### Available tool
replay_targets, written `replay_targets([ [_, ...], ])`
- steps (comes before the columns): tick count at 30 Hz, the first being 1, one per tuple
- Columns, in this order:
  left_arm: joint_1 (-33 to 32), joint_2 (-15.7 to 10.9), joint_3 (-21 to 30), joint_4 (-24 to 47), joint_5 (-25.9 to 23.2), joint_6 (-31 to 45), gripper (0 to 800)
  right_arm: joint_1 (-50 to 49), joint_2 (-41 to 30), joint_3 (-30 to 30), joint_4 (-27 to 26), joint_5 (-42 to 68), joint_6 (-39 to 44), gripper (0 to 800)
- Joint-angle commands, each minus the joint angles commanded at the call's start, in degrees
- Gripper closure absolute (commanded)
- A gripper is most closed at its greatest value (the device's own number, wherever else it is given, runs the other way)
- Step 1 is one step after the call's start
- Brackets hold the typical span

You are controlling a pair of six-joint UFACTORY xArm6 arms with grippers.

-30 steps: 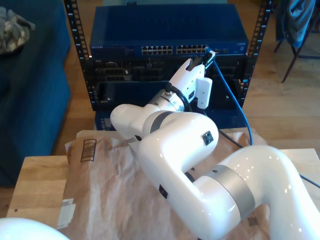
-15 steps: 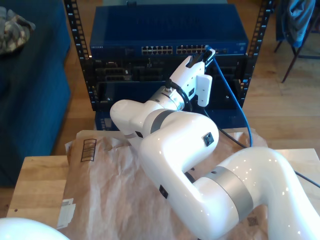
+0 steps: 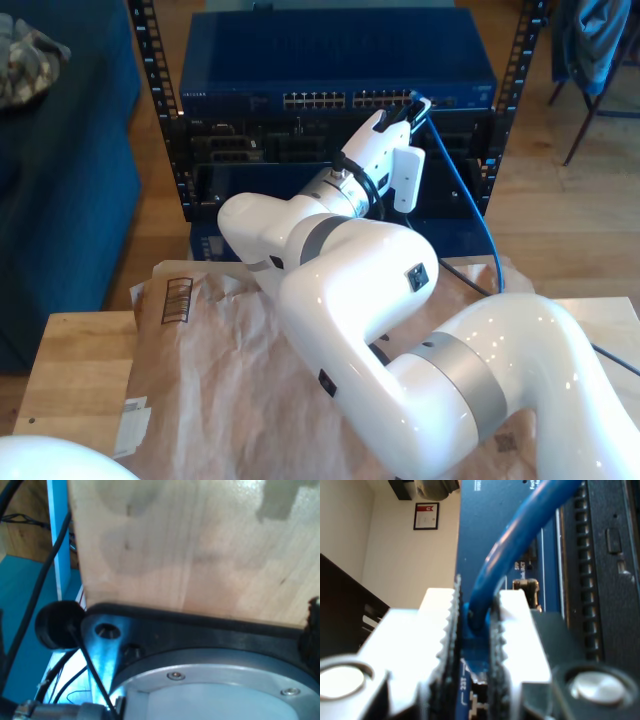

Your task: Grab the cable and plug it in

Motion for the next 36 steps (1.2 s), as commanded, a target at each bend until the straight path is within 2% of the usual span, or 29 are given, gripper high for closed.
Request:
replay_targets([
  [14, 0.00, 0.00, 0.00, 0.00, 0.00, -0.09, 0, 0.44, 0.35, -0.09, 0.18, 0.18, 0.00, 800],
  [20, 0.00, 0.00, 0.00, 0.00, 0.00, -0.09, 0, 0.35, 2.20, -4.40, 0.09, 0.53, 0.00, 800],
  [36, 0.00, 0.00, 0.00, 0.00, 0.00, -0.09, 0, 0.18, 2.37, -4.31, 0.09, 0.53, 0.00, 800],
])
